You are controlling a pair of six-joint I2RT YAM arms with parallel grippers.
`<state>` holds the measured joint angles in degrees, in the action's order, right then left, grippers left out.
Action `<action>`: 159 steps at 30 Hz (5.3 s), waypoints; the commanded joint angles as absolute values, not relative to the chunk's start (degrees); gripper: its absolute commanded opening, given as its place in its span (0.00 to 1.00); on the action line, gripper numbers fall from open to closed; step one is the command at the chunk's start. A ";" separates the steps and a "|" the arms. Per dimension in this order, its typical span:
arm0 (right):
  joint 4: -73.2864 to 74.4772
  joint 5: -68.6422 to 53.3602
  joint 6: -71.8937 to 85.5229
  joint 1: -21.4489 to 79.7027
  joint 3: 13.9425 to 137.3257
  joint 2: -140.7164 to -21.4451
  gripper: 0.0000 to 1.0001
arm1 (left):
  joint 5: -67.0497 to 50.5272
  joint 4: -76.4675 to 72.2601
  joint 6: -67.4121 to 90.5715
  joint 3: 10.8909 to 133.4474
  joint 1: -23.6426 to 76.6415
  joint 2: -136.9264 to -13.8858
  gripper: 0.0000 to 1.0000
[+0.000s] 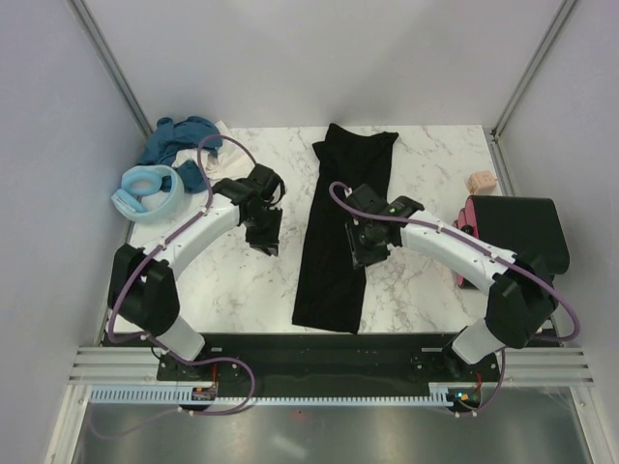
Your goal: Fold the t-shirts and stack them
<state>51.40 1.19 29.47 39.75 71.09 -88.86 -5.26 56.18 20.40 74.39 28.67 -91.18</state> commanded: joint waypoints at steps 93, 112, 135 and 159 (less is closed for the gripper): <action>43.86 18.47 17.31 19.25 146.68 -141.31 0.54 | -4.40 47.19 17.14 76.90 41.22 -99.49 0.20; 30.15 8.44 18.37 14.68 133.85 -146.60 0.56 | -8.26 47.29 13.80 84.73 46.05 -109.42 0.20; 36.04 -11.07 22.94 12.74 141.14 -157.23 0.15 | -16.26 49.75 12.57 85.08 51.15 -120.85 0.02; 24.10 -14.68 28.48 14.06 139.50 -156.81 0.64 | -13.19 48.43 19.16 83.23 43.60 -122.26 0.02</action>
<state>24.56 -15.22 28.71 14.04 143.63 -157.23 -19.73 49.67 17.93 85.01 46.74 -120.07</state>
